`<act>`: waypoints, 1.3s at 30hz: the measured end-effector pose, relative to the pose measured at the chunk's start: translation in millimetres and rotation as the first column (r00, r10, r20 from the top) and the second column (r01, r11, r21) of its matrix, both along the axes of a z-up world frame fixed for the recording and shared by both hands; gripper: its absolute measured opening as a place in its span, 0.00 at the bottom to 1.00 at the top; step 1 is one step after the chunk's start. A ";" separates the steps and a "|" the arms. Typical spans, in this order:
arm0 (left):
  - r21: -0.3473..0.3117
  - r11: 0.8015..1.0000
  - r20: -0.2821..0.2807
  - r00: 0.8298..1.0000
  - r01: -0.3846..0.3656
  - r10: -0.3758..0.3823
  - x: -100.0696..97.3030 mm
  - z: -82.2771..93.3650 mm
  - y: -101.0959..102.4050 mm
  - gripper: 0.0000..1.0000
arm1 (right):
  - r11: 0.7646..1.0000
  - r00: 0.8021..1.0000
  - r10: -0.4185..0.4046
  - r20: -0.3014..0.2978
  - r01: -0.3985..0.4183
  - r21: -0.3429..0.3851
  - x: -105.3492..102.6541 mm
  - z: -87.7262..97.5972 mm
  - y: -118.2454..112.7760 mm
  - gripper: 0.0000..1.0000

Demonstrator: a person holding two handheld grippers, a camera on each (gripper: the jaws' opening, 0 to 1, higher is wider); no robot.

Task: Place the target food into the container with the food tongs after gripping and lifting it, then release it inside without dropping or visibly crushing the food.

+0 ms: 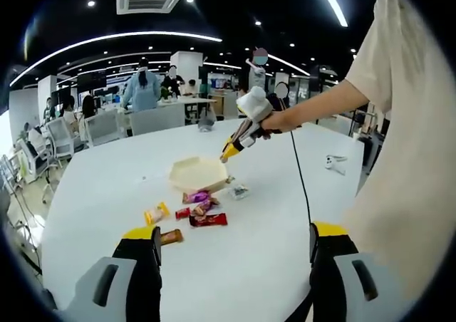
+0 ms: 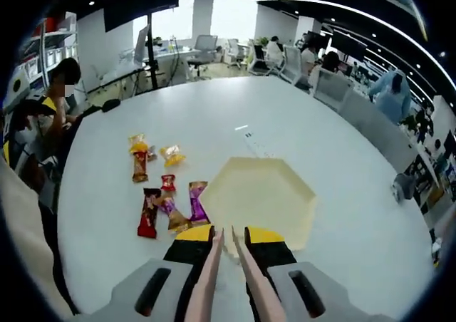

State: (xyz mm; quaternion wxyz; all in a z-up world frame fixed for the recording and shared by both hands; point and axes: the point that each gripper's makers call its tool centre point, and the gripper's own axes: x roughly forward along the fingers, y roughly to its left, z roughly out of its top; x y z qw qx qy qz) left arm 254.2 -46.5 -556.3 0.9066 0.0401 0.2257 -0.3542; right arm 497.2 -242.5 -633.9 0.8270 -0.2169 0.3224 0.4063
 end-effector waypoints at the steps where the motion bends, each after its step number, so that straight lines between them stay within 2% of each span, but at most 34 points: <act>1: 0.001 1.000 -0.002 1.000 -0.001 0.001 -0.1 -0.5 0.1 0.85 | 1.000 1.000 -0.027 0.009 0.028 -0.005 5.2 0.1 -6.8 0.16; 5: 0.002 1.000 -0.013 1.000 -0.001 0.002 0.6 -3.3 -0.7 0.85 | 0.996 0.996 -0.085 0.012 0.086 -0.023 16.3 -3.7 -28.5 0.18; 7: 0.000 1.000 -0.017 1.000 0.000 0.000 1.7 -3.8 -2.1 0.85 | 0.996 0.997 -0.075 -0.012 0.074 -0.051 13.6 -13.3 -35.2 0.19; 8: 0.000 1.000 -0.019 1.000 0.002 -0.002 2.3 -4.0 -3.0 0.85 | 0.995 0.999 -0.044 -0.019 0.042 -0.094 9.7 -21.7 -40.5 0.19; 12: 0.002 1.000 -0.033 0.999 0.007 -0.006 5.6 -7.0 -6.7 0.85 | 0.986 0.999 0.028 -0.042 -0.035 -0.163 -6.0 -44.8 -48.4 0.19; 16: 0.005 1.000 -0.043 0.999 0.007 -0.007 7.3 -8.7 -9.5 0.85 | 0.983 0.997 0.051 -0.060 -0.060 -0.174 -10.6 -57.4 -51.0 0.19; 19: 0.007 1.000 -0.051 0.999 0.005 -0.004 8.9 -10.0 -12.7 0.85 | 0.979 0.990 0.098 -0.099 -0.114 -0.167 -18.9 -65.4 -46.3 0.19; 22: 0.008 1.000 -0.059 0.998 0.000 0.000 11.1 -11.5 -17.7 0.85 | 0.960 0.978 0.177 -0.112 -0.197 -0.198 -29.3 -75.6 -41.0 0.20; 25: 0.009 1.000 -0.066 0.998 -0.002 0.002 12.8 -12.6 -22.4 0.85 | 0.959 0.979 0.174 -0.105 -0.193 -0.207 -23.6 -81.7 -43.0 0.20; 31: 0.014 1.000 -0.083 0.997 -0.010 0.011 15.7 -16.5 -26.6 0.85 | 0.950 0.979 0.194 -0.061 -0.203 -0.235 0.8 -82.7 -47.4 0.20; 39: 0.013 0.999 -0.101 0.994 -0.030 0.031 19.2 -21.7 -32.4 0.85 | 0.906 0.951 0.304 -0.052 -0.305 -0.292 18.9 -93.9 -47.4 0.21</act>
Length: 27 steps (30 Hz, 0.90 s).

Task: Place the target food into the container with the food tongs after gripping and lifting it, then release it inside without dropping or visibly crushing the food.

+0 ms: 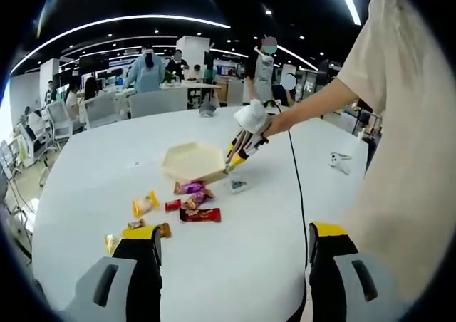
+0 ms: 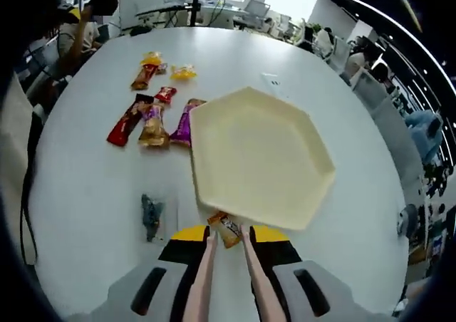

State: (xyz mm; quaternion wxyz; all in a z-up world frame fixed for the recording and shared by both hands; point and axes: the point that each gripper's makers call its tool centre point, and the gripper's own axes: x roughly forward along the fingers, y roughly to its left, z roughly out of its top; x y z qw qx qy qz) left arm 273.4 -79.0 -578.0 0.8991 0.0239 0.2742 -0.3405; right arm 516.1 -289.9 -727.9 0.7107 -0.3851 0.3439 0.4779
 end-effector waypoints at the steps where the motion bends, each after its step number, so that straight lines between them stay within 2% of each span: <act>1: -0.001 1.000 -0.002 1.000 -0.002 0.002 -0.1 -0.6 -0.9 0.85 | 1.000 1.000 0.016 -0.002 -0.016 -0.004 -0.3 -0.9 -0.1 0.21; 6: -0.001 1.000 -0.011 1.000 -0.014 0.014 -1.6 -3.9 -2.9 0.85 | 0.997 0.998 0.068 -0.015 -0.068 -0.025 -1.7 -6.9 0.5 0.22; 13: -0.001 0.999 -0.017 0.999 -0.036 0.036 -4.1 -4.8 -2.3 0.85 | 0.997 0.997 0.074 -0.022 -0.075 -0.034 0.1 -11.4 1.1 0.22; 17: 0.000 0.999 -0.019 0.999 -0.045 0.045 -5.0 -4.9 -1.7 0.85 | 0.995 0.995 0.087 -0.045 -0.089 -0.044 -3.5 -11.9 0.6 0.21; 20: 0.000 0.999 -0.019 0.999 -0.050 0.050 -4.5 -5.0 -1.8 0.84 | 0.996 0.996 0.073 -0.053 -0.075 -0.046 -5.1 -12.3 -0.8 0.20; 27: -0.006 0.999 -0.021 0.999 -0.046 0.046 -4.0 -5.4 -4.0 0.84 | 1.000 0.996 -0.020 -0.084 0.019 -0.012 -9.4 -12.1 -3.9 0.17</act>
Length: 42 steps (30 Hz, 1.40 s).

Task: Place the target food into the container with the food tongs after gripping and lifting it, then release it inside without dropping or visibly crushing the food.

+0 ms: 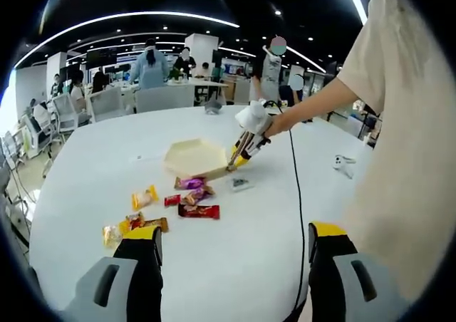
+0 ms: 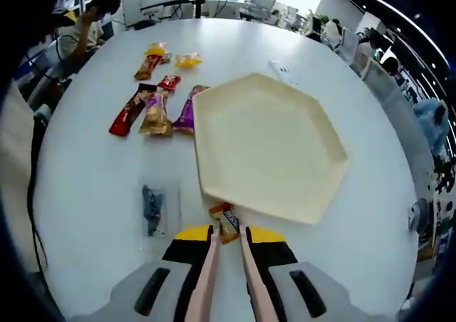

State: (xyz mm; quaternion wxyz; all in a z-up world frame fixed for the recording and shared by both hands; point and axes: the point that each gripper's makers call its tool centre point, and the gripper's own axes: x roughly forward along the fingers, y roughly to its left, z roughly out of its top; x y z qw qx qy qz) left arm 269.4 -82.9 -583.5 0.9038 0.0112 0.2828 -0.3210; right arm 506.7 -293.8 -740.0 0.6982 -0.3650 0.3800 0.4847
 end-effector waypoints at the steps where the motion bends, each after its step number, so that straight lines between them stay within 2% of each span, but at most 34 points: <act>1: 0.000 1.000 0.000 1.000 0.001 -0.001 0.0 0.0 0.0 0.84 | 1.000 1.000 -0.010 -0.003 0.010 0.006 -0.6 0.3 0.0 0.16; 6: -0.002 1.000 0.002 1.000 0.002 -0.002 0.6 1.2 1.0 0.84 | 0.999 0.999 -0.036 -0.011 0.036 0.022 -5.9 2.9 -4.6 0.17; 10: -0.005 1.000 0.007 1.000 0.007 -0.007 1.3 2.2 1.1 0.84 | 0.997 0.998 -0.062 0.006 0.062 0.039 -6.9 14.4 -9.0 0.17; 19: -0.017 0.998 0.032 0.998 0.059 -0.059 6.0 4.0 -5.2 0.84 | 0.984 0.985 -0.144 0.092 0.133 0.118 2.3 63.6 -14.2 0.17; 23: -0.019 0.997 0.053 0.995 0.080 -0.079 7.6 9.8 -5.8 0.84 | 0.980 0.980 -0.156 0.122 0.138 0.141 5.4 82.0 -5.4 0.17; 29: -0.019 0.998 0.073 0.995 0.066 -0.064 4.6 15.5 5.3 0.84 | 0.979 0.978 -0.147 0.148 0.123 0.161 13.3 97.7 15.4 0.17; 35: -0.016 0.999 0.083 0.996 0.036 -0.035 -2.5 19.4 19.4 0.83 | 0.977 0.976 -0.140 0.167 0.110 0.180 27.2 109.8 36.5 0.17; 42: -0.011 1.000 0.092 0.996 -0.002 0.003 -7.8 24.7 35.5 0.83 | 0.977 0.974 -0.131 0.183 0.096 0.190 38.4 115.7 54.9 0.17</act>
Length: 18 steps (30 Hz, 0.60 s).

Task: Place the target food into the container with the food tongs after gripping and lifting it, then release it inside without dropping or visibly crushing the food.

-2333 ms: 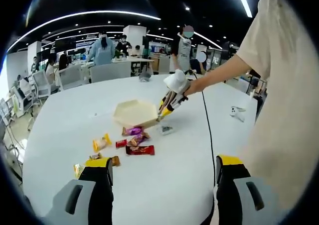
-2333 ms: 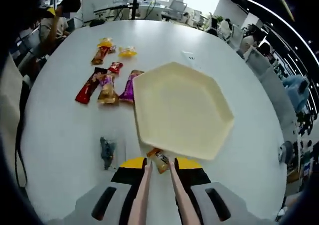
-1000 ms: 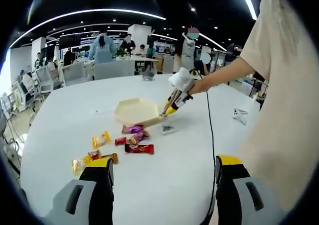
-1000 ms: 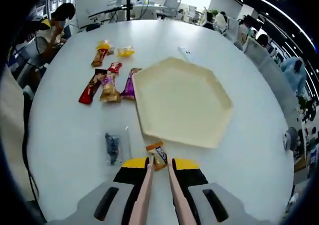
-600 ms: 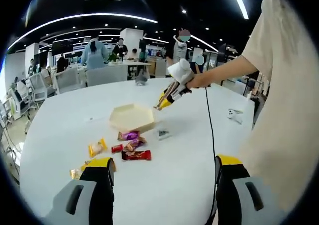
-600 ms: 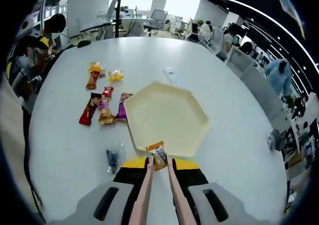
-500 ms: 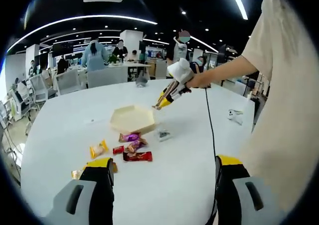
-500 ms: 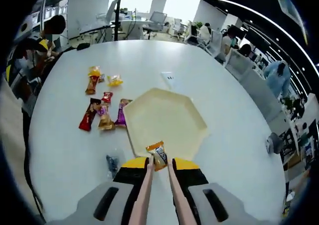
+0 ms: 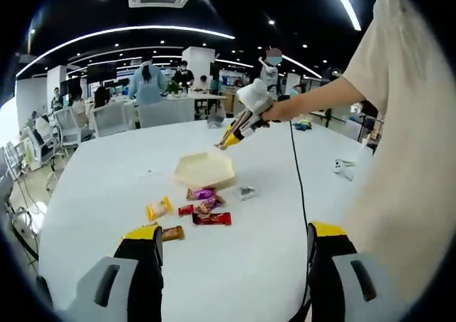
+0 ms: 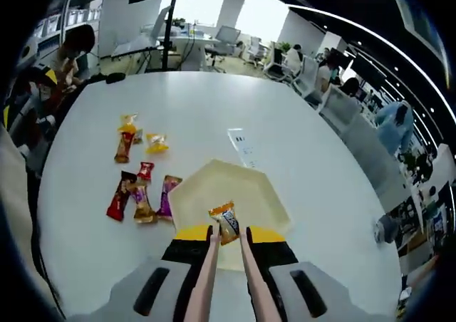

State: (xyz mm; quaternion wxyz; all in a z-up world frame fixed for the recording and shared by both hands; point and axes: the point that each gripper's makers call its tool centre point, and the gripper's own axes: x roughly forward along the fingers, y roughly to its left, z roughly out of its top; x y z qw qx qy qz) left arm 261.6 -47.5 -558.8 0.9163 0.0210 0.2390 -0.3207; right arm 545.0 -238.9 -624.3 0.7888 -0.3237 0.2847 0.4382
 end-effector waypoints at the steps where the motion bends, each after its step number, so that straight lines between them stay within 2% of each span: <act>1: -0.002 1.000 0.001 1.000 -0.005 0.005 -0.2 0.9 1.9 0.83 | 1.000 1.000 0.004 0.005 -0.004 -0.006 1.6 -0.9 2.4 0.17; 13: 0.004 0.999 0.000 0.999 -0.044 0.044 -2.2 1.4 15.1 0.83 | 1.000 1.000 0.008 -0.006 -0.008 0.003 12.0 -4.0 16.4 0.18; 18: 0.002 0.999 -0.002 0.999 -0.047 0.047 -1.8 0.5 17.0 0.83 | 1.000 1.000 0.000 0.020 -0.001 0.004 17.9 -1.9 17.2 0.19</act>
